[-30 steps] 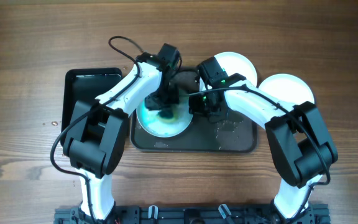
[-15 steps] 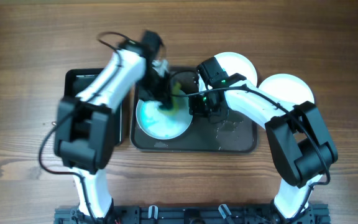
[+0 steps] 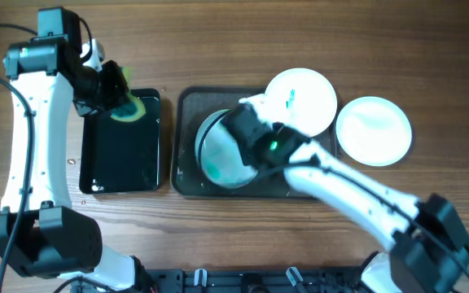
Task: Clean dirty plates on tray and stack at the side
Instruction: 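Lift the second plate with the right gripper and stack it on the first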
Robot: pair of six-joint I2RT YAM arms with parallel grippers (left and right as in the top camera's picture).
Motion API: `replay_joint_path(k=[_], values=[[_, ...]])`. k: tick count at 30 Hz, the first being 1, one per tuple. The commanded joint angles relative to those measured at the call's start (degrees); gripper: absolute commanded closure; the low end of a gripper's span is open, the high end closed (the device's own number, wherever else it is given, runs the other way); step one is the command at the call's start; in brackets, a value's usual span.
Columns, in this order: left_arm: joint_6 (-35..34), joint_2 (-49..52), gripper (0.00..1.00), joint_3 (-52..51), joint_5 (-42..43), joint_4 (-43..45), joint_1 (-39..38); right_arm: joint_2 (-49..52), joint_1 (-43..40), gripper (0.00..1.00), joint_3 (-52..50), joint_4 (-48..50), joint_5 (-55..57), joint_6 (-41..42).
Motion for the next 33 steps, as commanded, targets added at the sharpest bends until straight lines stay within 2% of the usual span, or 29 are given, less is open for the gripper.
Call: replay_joint_path(k=[1,6,9,11,13,15,22,26,29,33], values=[[1.1,-0.1,0.96,0.5,-0.5,-0.1,0.2,-3.6,5.5,0.96,0.2,0.1,26.0,-0.7],[1.1,-0.1,0.96,0.5,-0.5,-0.1,0.2,-4.3,12.2,0.96,0.2,2.5,44.5,-8.5],[1.1,-0.1,0.96,0.5,-0.5,-0.2,0.2,-4.3,14.9,0.96,0.2,6.7,53.4,-13.9],[1.1,-0.1,0.96,0.5,-0.5,-0.2,0.2,-4.3,16.2,0.96,0.2,11.9,57.8,-20.7],[1.1,-0.1,0.96,0.5,-0.5,-0.2,0.2,-4.3,16.5,0.96,0.2,17.3,57.8,-28.2],[1.1,-0.1,0.96,0.5,-0.5,-0.2,0.2,-4.3,16.5,0.96,0.2,21.1,57.8,-32.0],[1.1,-0.1,0.96,0.4,-1.4,-0.4,0.2,-4.3,16.4,0.96,0.2,23.3,57.5,-33.0],[1.1,-0.1,0.96,0.5,-1.4,-0.4,0.2,-4.3,16.4,0.96,0.0,14.5,41.4,-25.7],[1.1,-0.1,0.96,0.4,-1.4,-0.5,0.2,-4.5,14.8,0.96,0.1,5.2,21.9,-12.8],[1.1,-0.1,0.96,0.4,-1.4,-0.4,0.2,-7.2,9.3,0.96,0.1,2.0,1.9,-1.1]])
